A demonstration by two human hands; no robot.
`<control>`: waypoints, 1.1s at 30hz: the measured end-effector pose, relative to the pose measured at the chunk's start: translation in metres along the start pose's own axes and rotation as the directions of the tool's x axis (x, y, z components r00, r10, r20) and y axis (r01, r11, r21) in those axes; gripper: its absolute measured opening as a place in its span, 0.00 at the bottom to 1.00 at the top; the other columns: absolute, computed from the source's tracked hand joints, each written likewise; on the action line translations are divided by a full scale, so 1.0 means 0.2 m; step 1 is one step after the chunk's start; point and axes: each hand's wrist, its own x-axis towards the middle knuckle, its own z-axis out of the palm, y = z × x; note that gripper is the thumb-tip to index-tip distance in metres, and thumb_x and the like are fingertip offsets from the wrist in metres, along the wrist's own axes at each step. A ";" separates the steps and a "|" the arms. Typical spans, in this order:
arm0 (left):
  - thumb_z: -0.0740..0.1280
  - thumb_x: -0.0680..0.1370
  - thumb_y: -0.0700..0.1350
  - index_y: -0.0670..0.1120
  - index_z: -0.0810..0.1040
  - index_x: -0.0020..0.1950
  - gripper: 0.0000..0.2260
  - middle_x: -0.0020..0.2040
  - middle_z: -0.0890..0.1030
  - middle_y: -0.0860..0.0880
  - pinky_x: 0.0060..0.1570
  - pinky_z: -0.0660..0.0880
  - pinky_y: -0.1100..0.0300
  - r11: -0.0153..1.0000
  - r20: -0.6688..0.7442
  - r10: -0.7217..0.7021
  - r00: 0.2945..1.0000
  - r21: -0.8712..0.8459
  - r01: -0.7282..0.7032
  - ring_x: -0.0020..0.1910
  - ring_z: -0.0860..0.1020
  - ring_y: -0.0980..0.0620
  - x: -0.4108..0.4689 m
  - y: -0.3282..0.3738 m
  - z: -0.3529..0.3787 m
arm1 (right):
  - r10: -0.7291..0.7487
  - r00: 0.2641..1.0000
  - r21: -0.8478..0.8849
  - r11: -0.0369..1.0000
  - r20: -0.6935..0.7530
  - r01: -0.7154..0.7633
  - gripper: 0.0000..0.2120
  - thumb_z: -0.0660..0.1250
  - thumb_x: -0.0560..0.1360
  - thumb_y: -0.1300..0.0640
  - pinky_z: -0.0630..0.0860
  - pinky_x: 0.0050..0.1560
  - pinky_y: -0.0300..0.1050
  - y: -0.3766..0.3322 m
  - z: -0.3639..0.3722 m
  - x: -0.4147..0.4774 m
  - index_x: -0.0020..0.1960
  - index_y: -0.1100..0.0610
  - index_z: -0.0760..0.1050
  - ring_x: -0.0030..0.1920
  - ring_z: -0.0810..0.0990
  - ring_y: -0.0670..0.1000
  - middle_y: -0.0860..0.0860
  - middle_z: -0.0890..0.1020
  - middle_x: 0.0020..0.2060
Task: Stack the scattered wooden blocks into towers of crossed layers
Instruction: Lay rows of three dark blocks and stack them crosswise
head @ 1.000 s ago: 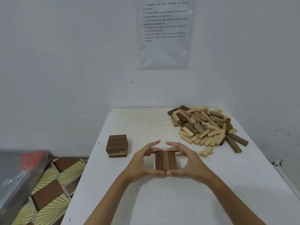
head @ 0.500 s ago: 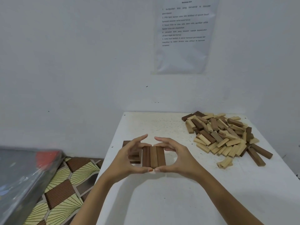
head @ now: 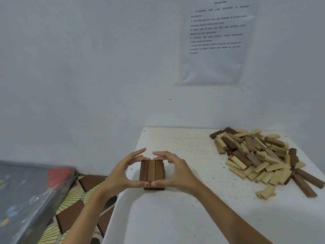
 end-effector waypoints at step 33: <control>0.80 0.67 0.44 0.59 0.63 0.74 0.41 0.65 0.75 0.60 0.69 0.63 0.57 1.000 0.127 -0.004 0.992 0.016 0.002 0.69 0.68 0.60 0.11 -0.18 0.04 | 0.061 0.997 -0.097 0.994 0.057 -0.055 0.39 0.79 0.64 0.48 0.62 0.59 0.31 0.11 0.06 0.05 0.69 0.37 0.65 0.64 0.65 0.35 0.37 0.72 0.62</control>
